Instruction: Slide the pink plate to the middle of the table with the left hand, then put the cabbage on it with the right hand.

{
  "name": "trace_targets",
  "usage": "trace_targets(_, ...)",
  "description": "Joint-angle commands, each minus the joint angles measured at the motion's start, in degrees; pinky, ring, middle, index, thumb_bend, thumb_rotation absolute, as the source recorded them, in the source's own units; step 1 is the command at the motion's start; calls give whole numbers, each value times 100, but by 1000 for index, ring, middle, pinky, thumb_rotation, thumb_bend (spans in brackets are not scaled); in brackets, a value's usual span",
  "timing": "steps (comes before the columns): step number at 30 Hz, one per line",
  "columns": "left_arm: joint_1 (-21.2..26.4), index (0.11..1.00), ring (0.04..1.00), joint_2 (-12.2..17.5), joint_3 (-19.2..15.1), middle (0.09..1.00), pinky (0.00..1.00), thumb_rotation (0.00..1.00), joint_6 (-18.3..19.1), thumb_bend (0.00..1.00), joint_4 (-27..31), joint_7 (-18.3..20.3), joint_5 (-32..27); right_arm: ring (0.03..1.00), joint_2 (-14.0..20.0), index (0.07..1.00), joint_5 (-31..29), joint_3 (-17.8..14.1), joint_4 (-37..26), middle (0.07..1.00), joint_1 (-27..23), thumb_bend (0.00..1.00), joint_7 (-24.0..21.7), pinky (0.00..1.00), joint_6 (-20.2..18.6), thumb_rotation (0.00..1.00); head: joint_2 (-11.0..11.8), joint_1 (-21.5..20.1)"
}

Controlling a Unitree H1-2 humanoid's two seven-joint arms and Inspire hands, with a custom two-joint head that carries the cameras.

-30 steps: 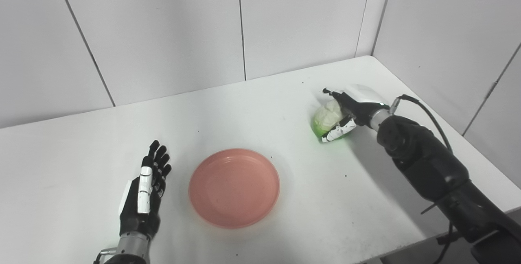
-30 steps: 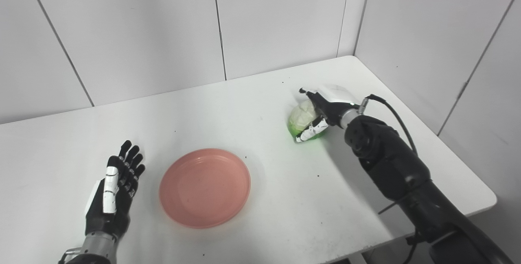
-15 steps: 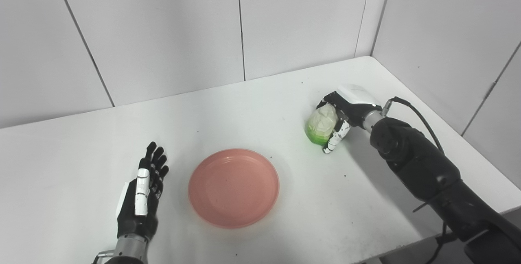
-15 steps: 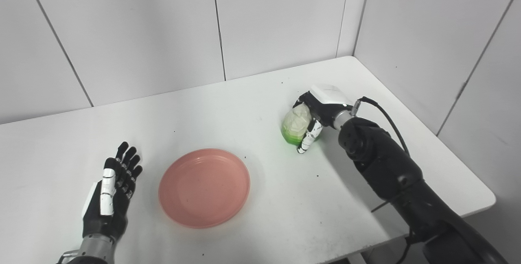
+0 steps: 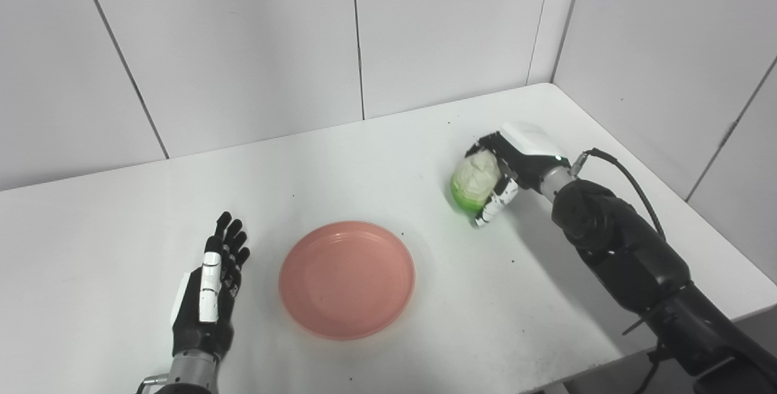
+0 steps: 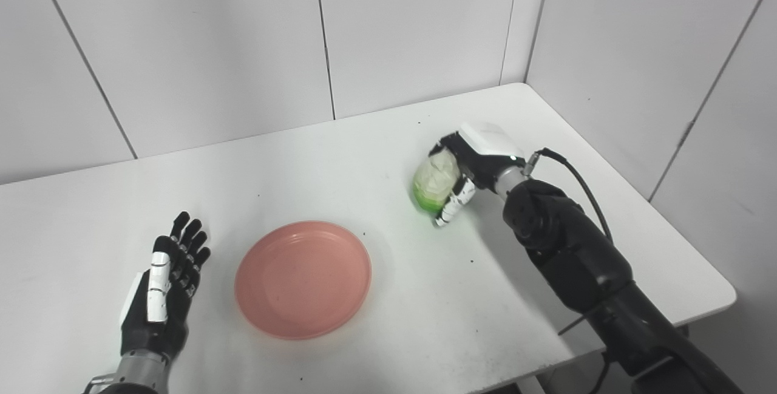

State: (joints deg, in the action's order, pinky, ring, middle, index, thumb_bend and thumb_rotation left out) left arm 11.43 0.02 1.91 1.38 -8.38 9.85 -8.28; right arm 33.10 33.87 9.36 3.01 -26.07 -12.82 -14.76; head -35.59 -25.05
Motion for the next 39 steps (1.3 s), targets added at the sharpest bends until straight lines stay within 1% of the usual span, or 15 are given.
trace_targets(1,-79,1000,1000,42,2,1000,1000,1000,50,737,32,21,1,431,16,496,-93,-175,-451,494,-274,521,45,357,15,0,1,1)
trace_targets(8,-109,1000,1000,16,55,1000,1000,1000,15,699,133,-32,89,448,-279,487,-139,-93,-1323,494,-365,521,-333,411,-167,0,-60,340)
trace_targets(11,-145,1000,1000,-21,72,1000,1000,1000,8,702,161,-41,84,430,-435,504,-60,-4,-1543,488,-406,521,-446,363,-202,0,-79,491)
trace_targets(12,-165,1000,1000,-58,83,1000,1000,1000,41,703,207,-68,89,428,-511,505,-10,67,-1623,488,-427,521,-498,359,-233,0,-101,697)
trace_targets(13,-179,1000,1000,-84,93,1000,1000,1000,66,707,242,-90,97,423,-560,508,27,109,-1676,487,-439,520,-537,345,-253,0,-105,736)
trace_targets(14,-203,1000,1000,-128,116,1000,1000,1000,103,709,290,-139,141,421,-626,509,-31,162,-1720,487,-454,520,-600,338,-214,0,-132,986)
trace_targets(15,-218,1000,1000,-158,131,1000,1000,1000,129,712,322,-172,176,416,-669,513,-76,192,-1747,487,-463,520,-646,325,-182,0,-132,986)
trace_targets(16,-240,1000,1000,-198,166,1000,1000,1000,182,713,385,-215,239,415,-723,514,-138,242,-1764,487,-474,519,-713,320,-139,0,-155,1206)
trace_targets(17,-256,1000,1000,-227,193,1000,1000,1000,223,717,433,-248,283,419,-757,508,-175,273,-1777,491,-479,520,-761,327,-113,0,-156,1239)
trace_targets(18,-272,1000,1000,-264,217,1000,1000,1000,237,719,465,-274,299,422,-775,503,-203,293,-1788,494,-473,521,-793,332,-83,0,-158,1452)
trace_targets(23,-340,1000,1000,-482,278,1000,1000,1000,97,691,504,-531,499,431,-993,490,-184,619,-1617,499,-500,521,-912,335,98,0,-158,1781)
trace_targets(27,-353,1000,1000,-604,363,1000,1000,1000,151,694,523,-740,777,427,-1131,490,-94,993,-1327,502,-589,521,-976,327,377,0,-162,2135)
trace_targets(32,-357,1000,1000,-676,467,1000,1000,1000,167,674,534,-939,1057,431,-1197,483,-65,1247,-1110,509,-691,521,-1189,338,386,0,-169,2236)
trace_targets(35,-374,1000,1000,-680,489,1000,1000,1000,277,675,632,-900,1056,429,-1186,483,-38,1350,-1004,512,-724,520,-1296,344,414,0,-175,2247)
trace_targets(39,-326,1000,1000,-709,469,1000,1000,1000,153,681,510,-900,1010,420,-1163,495,81,1430,-916,506,-710,520,-1305,318,466,0,-196,2252)
